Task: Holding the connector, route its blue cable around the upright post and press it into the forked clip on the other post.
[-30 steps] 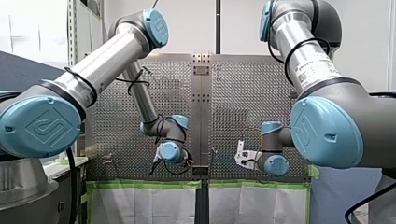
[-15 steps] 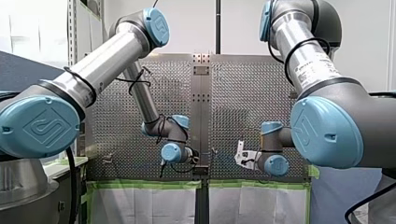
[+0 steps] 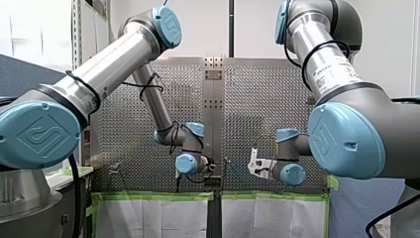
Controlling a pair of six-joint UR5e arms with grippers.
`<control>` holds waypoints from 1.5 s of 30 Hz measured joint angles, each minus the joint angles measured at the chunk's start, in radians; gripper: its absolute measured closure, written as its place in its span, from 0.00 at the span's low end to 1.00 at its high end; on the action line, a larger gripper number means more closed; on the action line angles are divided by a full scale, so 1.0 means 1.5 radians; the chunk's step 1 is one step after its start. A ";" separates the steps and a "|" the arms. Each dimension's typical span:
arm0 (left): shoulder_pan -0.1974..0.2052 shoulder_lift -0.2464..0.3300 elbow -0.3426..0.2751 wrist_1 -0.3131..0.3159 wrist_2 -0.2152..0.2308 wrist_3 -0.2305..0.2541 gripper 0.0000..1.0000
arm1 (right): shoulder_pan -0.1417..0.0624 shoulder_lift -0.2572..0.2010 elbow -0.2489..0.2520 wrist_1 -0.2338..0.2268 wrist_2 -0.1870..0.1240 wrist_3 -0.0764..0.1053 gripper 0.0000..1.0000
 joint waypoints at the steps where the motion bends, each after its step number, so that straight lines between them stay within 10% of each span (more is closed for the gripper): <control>1: -0.006 0.000 0.000 0.003 -0.008 0.004 0.00 | 0.000 0.000 0.000 -0.001 -0.006 0.000 1.00; 22: -0.056 -0.022 0.013 0.035 -0.123 0.048 0.00 | 0.000 0.002 -0.005 -0.011 -0.045 -0.003 1.00; 38: -0.062 -0.083 0.083 0.004 -0.216 -0.016 0.00 | 0.001 0.006 -0.009 -0.004 -0.055 -0.003 1.00; 45: -0.061 -0.083 0.086 -0.009 -0.257 -0.027 0.00 | 0.000 0.036 -0.022 0.014 -0.052 -0.024 1.00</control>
